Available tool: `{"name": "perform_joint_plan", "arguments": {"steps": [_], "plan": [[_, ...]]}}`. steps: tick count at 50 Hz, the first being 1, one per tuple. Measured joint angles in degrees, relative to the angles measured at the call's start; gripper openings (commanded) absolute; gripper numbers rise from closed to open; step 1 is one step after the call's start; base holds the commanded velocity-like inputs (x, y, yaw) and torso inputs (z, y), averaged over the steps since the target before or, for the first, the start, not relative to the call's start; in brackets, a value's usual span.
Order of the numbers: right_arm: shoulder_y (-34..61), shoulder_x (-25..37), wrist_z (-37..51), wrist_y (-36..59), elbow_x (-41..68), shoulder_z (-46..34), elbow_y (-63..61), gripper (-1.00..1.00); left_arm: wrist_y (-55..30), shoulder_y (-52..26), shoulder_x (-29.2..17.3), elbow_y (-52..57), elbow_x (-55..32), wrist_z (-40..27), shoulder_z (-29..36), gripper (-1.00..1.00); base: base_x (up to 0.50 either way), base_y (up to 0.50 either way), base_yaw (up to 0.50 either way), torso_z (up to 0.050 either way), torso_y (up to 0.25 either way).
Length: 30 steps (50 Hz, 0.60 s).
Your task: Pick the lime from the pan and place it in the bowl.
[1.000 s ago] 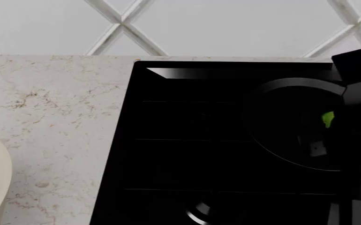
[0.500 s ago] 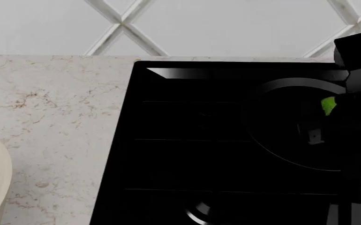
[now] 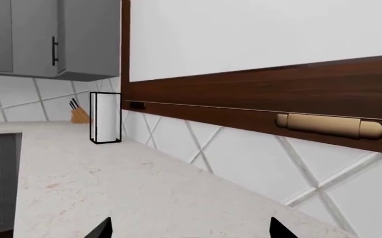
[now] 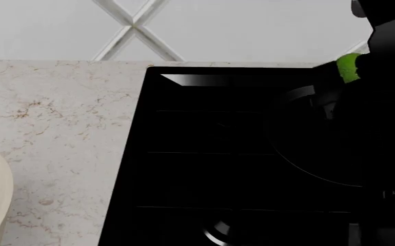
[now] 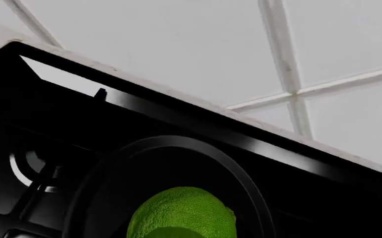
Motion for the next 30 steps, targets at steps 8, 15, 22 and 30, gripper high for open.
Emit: {"name": "perform_joint_plan", "arguments": {"steps": [8,15,22,30], "plan": [[0.44,-1.41,-2.44,1.14,-0.31,-2.06,-4.49,-1.0,-0.03,1.28,1.07,0.12,1.11,1.25,-1.11,1.0,0.0,0.0,0.0,0.0,0.0],[0.38,-3.57,-3.64,0.81,0.24,-3.01,-7.98,-1.0,-0.05,1.8,1.69,0.13,1.92,1.82,-1.2,1.0,0.0,0.0,0.0,0.0,0.001],[0.73,-6.34,-4.31,0.05,1.2,-3.94,-10.31,-1.0,-0.22,2.99,2.45,0.43,2.4,2.41,-2.37,1.0,0.0,0.0,0.0,0.0,0.0],[1.32,-9.86,-4.62,-0.99,2.74,-4.92,-12.15,-1.0,-0.41,4.85,3.4,0.82,2.66,3.38,-4.66,1.0,0.0,0.0,0.0,0.0,0.0]]}}
